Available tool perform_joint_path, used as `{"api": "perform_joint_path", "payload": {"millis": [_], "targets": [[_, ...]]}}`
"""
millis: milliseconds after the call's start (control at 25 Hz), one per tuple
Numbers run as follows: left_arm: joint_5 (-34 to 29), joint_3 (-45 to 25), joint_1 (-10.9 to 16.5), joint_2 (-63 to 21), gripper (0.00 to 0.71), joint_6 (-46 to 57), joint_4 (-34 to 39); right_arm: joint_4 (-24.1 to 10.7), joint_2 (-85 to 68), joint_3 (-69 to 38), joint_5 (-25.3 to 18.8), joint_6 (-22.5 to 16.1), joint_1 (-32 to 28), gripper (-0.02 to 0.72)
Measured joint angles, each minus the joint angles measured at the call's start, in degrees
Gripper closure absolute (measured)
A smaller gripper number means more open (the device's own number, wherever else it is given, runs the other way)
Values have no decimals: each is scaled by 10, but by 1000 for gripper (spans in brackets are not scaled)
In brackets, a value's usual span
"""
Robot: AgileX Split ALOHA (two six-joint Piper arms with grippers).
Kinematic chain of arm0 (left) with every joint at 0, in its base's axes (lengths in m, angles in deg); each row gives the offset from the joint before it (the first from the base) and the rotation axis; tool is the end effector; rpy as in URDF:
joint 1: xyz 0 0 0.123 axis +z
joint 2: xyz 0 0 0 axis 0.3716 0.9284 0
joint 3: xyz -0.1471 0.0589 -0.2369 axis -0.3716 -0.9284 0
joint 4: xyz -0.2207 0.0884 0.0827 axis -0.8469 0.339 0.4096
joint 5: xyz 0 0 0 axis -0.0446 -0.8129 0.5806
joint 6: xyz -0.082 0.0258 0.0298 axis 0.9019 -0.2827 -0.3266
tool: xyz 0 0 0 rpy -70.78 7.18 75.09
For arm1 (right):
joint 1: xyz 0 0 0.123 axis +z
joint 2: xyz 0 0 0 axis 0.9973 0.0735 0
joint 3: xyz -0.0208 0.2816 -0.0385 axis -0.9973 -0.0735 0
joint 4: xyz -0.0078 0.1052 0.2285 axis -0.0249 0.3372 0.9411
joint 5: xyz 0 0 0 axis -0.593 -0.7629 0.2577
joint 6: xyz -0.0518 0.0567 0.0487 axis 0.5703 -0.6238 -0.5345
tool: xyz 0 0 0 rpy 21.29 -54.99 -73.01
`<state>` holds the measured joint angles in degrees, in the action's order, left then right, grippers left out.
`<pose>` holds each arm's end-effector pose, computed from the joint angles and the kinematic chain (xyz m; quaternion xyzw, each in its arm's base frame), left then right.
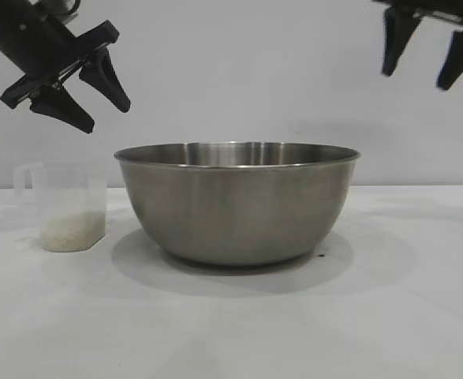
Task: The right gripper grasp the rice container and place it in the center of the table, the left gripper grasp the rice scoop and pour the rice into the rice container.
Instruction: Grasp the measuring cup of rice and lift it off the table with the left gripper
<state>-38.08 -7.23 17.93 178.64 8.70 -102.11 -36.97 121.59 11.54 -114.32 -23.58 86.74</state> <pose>0.4330 -0.0717 0.1992 0.0600 0.9022 -0.2571 0.3410 0.3946 0.0254 0.3204 -0.0619 0.9789 0.0981 0.1683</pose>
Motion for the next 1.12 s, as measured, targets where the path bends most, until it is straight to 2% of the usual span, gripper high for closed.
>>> {"api": "perform_joint_path", "payload": {"millis": [440, 1120], "targets": [[0, 0, 0, 0, 270, 0, -4, -33, -265, -206, -2, 0, 0, 181], [0, 0, 0, 0, 270, -1, -4, -45, -784, -556, -17, 0, 0, 181]]}}
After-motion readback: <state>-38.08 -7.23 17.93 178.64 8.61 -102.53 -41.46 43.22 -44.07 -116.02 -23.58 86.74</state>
